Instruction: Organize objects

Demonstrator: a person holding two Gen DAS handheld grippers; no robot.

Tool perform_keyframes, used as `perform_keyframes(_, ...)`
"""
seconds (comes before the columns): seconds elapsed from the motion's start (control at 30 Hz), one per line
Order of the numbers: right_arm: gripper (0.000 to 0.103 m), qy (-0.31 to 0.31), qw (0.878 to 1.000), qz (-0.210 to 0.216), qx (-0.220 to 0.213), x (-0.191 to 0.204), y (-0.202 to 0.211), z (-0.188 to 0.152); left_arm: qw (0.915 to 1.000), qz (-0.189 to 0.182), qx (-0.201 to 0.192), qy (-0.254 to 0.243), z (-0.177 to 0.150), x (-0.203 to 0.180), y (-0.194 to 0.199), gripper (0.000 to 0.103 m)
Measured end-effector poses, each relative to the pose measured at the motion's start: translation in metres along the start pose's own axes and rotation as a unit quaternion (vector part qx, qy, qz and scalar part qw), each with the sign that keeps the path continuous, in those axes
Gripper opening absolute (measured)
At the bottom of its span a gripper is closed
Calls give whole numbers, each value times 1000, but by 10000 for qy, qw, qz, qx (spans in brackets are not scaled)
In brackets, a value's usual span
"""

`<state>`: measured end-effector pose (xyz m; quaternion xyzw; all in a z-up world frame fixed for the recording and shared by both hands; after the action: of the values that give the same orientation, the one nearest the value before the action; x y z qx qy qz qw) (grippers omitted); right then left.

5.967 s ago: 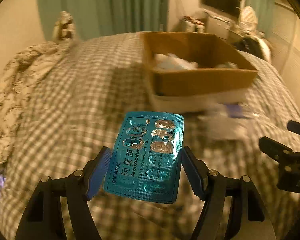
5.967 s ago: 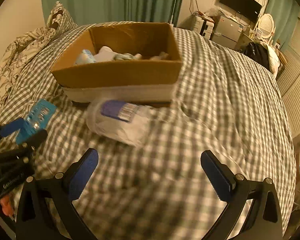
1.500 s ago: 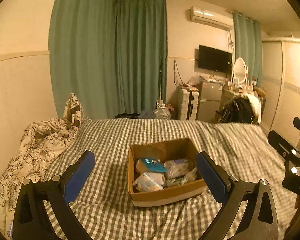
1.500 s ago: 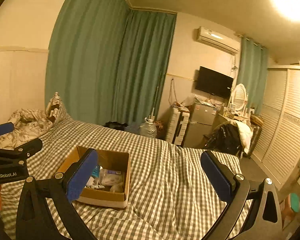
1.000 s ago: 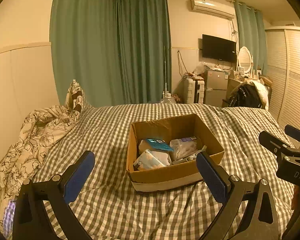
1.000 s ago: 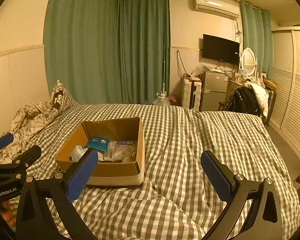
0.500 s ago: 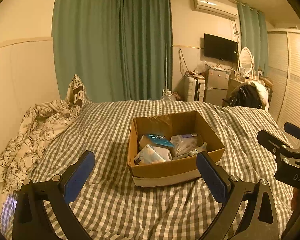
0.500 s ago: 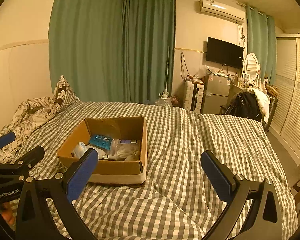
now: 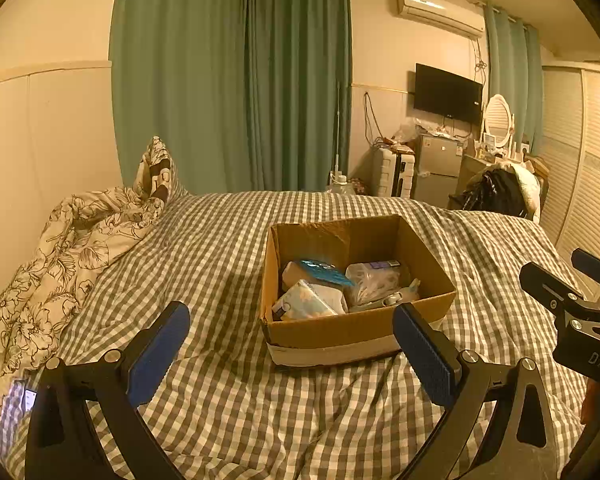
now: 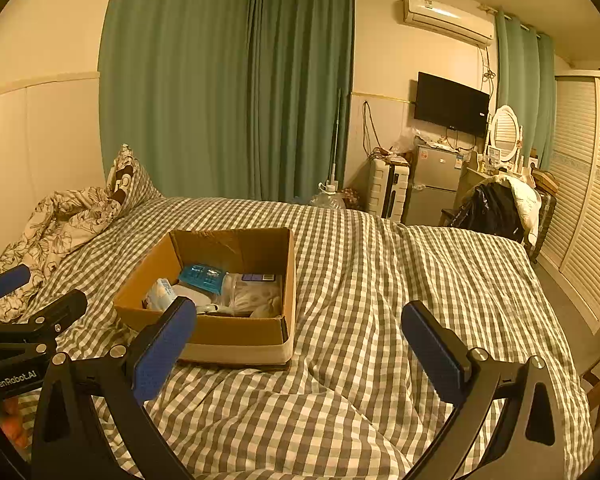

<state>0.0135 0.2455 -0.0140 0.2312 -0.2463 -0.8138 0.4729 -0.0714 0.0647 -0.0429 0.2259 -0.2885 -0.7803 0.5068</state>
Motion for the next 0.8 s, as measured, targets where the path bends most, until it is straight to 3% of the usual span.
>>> perform_keyframes(0.8,103,51,10000,-8,34,1,-3,-1,10000,51,29,-60,1,-1,-1,103)
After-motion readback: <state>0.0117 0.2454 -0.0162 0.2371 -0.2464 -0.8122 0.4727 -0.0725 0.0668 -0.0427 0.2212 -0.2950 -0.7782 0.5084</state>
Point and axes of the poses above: each gripper's, at about its wrist camera, not at the fingertips, and y roughly against the way its jaws point, x to its left, z to its top, the point moved 2 cm from there along -y, roughly the way its jaws point, and after that the axes turned 14 degrees about x, right-handed, at the moved point
